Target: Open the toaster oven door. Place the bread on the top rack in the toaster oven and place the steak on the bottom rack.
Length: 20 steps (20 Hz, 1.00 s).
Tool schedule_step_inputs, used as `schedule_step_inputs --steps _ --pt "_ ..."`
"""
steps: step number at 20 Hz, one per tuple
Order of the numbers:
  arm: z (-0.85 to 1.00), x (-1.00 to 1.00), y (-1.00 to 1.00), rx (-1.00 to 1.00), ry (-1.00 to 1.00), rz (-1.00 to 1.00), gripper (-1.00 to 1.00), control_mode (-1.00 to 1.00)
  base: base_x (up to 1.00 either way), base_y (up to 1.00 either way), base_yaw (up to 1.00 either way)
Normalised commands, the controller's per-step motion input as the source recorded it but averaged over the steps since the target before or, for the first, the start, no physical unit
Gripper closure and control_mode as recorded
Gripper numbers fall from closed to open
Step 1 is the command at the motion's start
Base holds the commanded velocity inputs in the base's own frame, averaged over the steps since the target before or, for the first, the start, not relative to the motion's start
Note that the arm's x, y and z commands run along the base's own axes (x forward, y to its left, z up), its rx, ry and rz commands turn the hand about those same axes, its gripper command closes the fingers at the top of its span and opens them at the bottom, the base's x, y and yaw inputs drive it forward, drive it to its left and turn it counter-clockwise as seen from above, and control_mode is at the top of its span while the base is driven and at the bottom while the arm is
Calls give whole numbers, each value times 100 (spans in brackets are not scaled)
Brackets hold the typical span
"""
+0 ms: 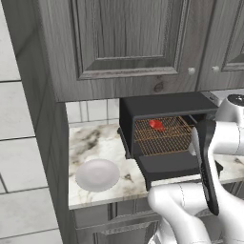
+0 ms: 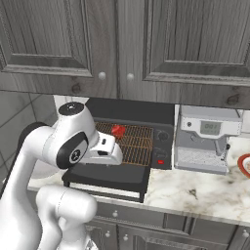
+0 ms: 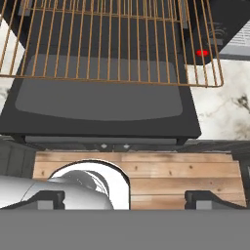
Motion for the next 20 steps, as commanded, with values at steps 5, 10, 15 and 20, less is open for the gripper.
schedule_step_inputs --steps 5,10,15,20 --pt "-1 0 0 3 0 0 -100 -100 0 0 0" --pt "0 0 0 0 0 0 -100 -100 0 0 0" --pt "0 0 0 0 0 0 -100 -100 0 0 0" --pt "0 0 0 0 0 0 -100 -100 0 0 0"
